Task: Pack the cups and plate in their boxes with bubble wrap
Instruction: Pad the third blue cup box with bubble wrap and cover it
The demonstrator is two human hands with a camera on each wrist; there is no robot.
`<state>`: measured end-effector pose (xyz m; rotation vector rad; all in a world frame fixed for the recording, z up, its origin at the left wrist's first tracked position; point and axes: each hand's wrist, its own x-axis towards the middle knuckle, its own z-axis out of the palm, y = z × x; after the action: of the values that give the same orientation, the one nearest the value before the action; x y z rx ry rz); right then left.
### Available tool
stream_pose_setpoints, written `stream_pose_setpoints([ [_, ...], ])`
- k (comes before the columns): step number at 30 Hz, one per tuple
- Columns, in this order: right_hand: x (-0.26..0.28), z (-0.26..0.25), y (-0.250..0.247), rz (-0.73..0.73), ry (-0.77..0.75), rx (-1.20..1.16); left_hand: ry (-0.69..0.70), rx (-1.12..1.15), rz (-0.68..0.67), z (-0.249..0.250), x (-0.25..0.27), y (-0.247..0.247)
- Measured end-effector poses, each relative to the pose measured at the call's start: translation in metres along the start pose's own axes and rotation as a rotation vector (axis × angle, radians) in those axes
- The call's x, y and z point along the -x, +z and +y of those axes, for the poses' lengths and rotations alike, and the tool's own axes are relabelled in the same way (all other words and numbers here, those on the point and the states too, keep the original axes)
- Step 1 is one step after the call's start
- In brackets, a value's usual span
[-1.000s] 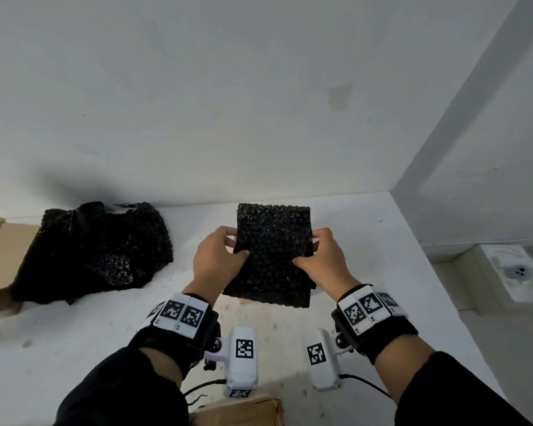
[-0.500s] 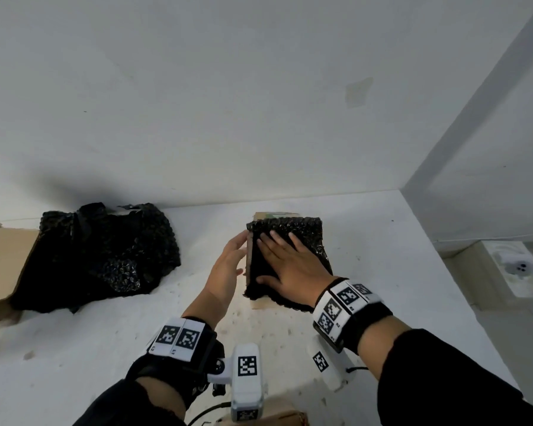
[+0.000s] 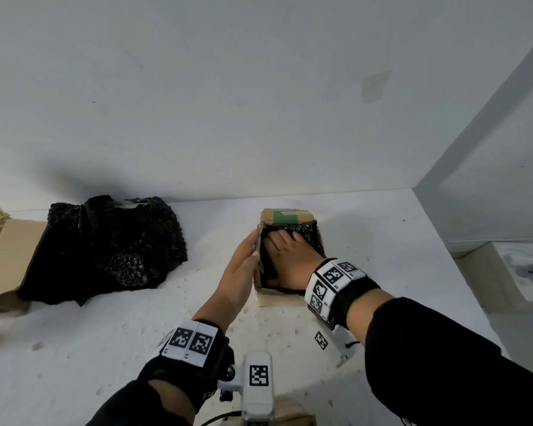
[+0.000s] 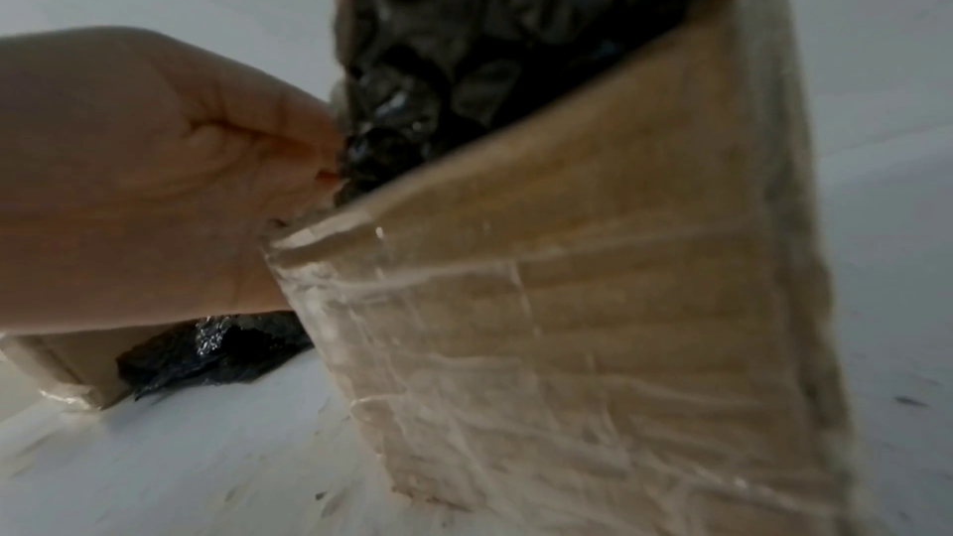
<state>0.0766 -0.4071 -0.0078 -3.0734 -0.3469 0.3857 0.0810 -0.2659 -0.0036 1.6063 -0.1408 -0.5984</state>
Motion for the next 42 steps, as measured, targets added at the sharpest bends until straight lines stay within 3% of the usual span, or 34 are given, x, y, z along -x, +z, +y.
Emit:
stream_pose_setpoints([
  [6, 0.007, 0.007, -0.036, -0.236, -0.002, -0.165, 0.052, -0.047, 0.036, -0.008, 0.001, 0.005],
  [9, 0.020, 0.015, -0.055, -0.313, -0.065, 0.029, 0.025, 0.014, 0.031, -0.007, 0.002, 0.004],
  [18, 0.032, 0.012, -0.027, -0.110, -0.050, 0.164, -0.011, 0.072, 0.013, -0.010, 0.003, 0.002],
  [23, 0.041, 0.015, -0.024, -0.097, -0.003, -0.012, -0.010, 0.054, -0.001, -0.010, 0.004, 0.003],
  [26, 0.045, 0.008, -0.037, -0.080, 0.050, -0.240, -0.010, 0.048, -0.010, -0.010, 0.002, 0.004],
  [30, 0.053, -0.020, -0.029, 0.193, 0.273, -0.352, -0.003, 0.052, 0.000, -0.010, 0.003, 0.004],
  [34, 0.042, -0.031, -0.002, 0.117, 0.486, -0.309, 0.003, 0.068, 0.004, -0.011, 0.002, 0.004],
  [42, 0.026, -0.030, 0.007, -0.091, 0.512, -0.227, 0.018, 0.089, -0.005, -0.016, 0.001, 0.002],
])
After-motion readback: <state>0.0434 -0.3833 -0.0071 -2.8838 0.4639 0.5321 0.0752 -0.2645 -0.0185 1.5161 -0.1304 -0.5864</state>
